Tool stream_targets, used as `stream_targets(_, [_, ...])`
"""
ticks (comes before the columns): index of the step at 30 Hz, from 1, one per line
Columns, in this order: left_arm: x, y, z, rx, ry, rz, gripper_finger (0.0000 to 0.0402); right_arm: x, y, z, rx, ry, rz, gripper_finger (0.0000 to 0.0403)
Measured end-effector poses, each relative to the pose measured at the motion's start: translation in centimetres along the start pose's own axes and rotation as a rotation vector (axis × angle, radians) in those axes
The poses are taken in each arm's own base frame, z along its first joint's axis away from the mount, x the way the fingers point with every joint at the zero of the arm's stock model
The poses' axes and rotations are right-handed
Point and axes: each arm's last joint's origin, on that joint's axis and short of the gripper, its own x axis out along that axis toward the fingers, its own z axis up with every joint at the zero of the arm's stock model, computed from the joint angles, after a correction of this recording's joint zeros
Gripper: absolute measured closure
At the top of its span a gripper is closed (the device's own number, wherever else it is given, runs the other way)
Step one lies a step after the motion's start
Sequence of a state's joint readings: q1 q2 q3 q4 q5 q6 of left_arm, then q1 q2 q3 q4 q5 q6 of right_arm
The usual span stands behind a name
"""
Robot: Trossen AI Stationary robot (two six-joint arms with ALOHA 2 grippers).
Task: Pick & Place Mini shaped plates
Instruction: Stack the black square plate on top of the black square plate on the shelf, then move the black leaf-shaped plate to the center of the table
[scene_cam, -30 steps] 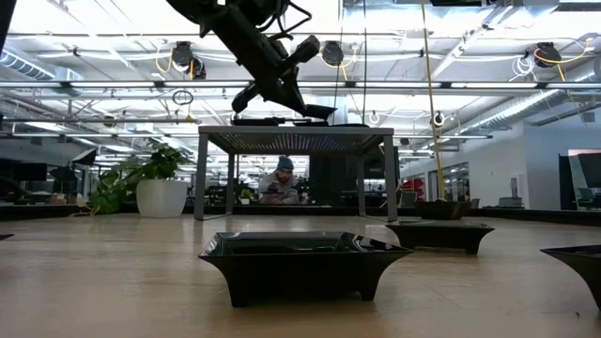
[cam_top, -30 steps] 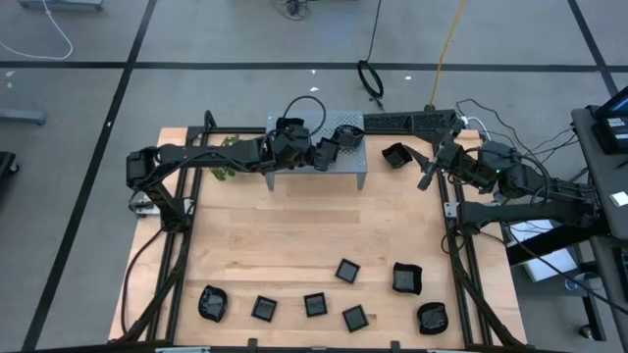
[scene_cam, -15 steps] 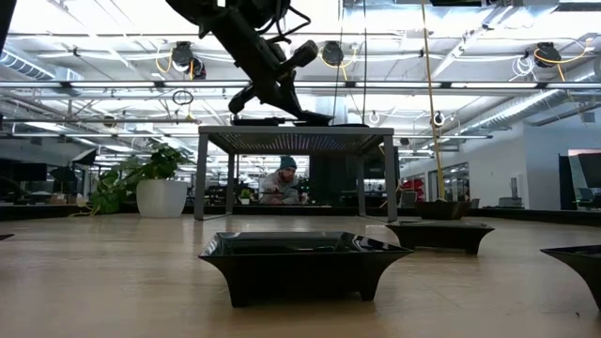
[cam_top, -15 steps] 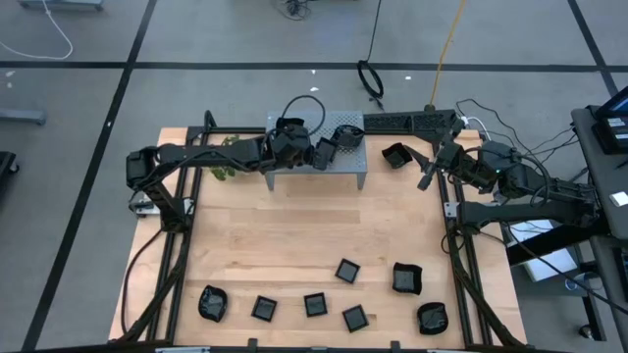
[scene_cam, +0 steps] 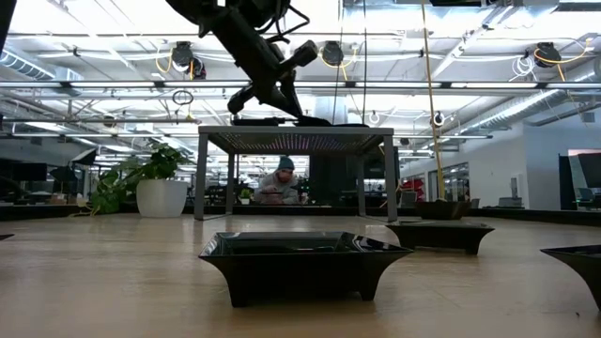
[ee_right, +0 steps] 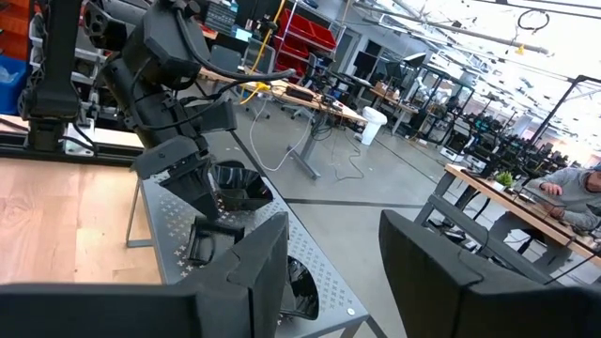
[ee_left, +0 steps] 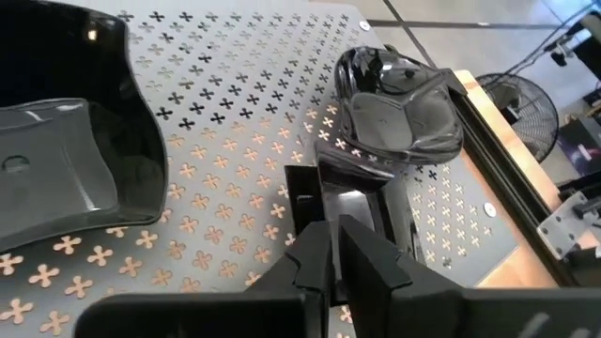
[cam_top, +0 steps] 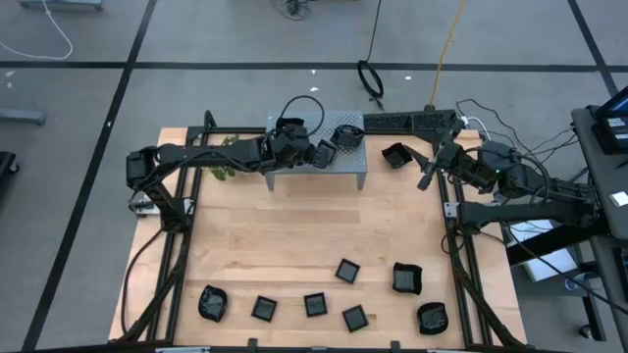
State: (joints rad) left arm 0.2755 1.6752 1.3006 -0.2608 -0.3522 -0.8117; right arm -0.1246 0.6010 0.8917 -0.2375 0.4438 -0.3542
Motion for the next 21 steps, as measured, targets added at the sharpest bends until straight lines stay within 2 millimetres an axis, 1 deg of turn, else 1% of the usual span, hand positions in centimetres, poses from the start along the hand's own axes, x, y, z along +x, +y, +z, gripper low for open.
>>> stream_targets(4, [0.0,0.0,0.1,-0.025,-0.019,0.004,0.0347,0.0,0.0,0.0,0.000,0.000,0.000,0.0248])
stream_targets(7, [0.0,-0.2,0.3,-0.032,-0.035,-0.013,0.0314,0.0,0.0,0.0,0.000,0.000,0.000,0.0248])
stream_targets(10, [-0.7,-0.6,0.7,-0.006,-0.055,-0.043,0.0279,0.0,0.0,0.0,0.000,0.000,0.000,0.0248])
stream_targets(12, [-1.6,-1.1,0.9,0.031,-0.066,-0.083,0.0263,0.0,0.0,0.0,0.000,0.000,0.000,0.0248])
stream_targets(15, [-3.2,-1.9,0.8,0.099,-0.035,-0.169,0.0248,0.0,0.0,0.0,0.000,0.000,0.000,0.0248])
stream_targets(21, [-7.0,-3.7,-0.2,0.227,0.077,-0.387,0.0243,0.0,0.0,0.0,0.000,0.000,0.000,0.0248])
